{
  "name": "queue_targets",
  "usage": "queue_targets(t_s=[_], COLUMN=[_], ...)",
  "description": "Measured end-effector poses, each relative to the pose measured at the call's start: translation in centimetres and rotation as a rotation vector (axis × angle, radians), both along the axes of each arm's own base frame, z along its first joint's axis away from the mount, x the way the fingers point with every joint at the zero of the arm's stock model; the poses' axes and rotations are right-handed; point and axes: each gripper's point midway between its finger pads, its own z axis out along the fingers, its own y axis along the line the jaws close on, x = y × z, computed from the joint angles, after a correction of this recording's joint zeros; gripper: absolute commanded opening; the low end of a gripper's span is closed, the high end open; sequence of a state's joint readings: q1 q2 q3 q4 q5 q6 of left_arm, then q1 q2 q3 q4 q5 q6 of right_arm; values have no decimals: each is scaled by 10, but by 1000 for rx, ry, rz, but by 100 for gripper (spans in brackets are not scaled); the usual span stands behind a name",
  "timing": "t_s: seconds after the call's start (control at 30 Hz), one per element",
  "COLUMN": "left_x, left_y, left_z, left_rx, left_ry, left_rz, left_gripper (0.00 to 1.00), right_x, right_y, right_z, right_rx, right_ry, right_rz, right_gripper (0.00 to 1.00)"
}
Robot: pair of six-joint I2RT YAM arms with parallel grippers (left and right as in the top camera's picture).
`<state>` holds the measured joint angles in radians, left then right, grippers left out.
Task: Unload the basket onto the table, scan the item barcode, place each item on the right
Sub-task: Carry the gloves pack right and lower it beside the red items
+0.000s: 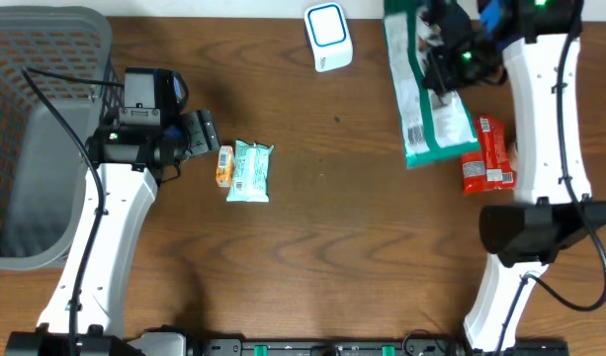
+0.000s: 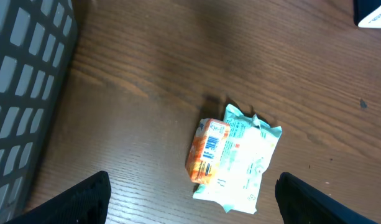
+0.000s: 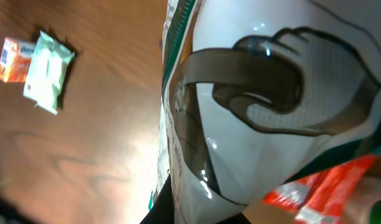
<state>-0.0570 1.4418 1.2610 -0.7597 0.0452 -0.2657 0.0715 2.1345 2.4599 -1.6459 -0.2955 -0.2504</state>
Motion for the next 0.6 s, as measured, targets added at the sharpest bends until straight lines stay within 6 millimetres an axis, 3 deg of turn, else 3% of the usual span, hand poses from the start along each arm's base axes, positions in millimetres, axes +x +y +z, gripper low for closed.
queue_targets(t_s=[0.17, 0.23, 0.43, 0.6], left_x=[0, 0, 0, 0], left_y=[0, 0, 0, 0], left_z=[0, 0, 0, 0], left_rx=[0, 0, 0, 0], left_ry=[0, 0, 0, 0], left_rz=[0, 0, 0, 0], left_gripper=[85, 85, 85, 86], right_x=[-12, -16, -25, -28], right_y=[-25, -36, -44, -51], right_z=[-42, -72, -136, -171], right_rx=[56, 71, 76, 32], right_ry=[161, 234, 315, 320], right_rz=[-66, -96, -120, -124], right_gripper=[1, 1, 4, 18])
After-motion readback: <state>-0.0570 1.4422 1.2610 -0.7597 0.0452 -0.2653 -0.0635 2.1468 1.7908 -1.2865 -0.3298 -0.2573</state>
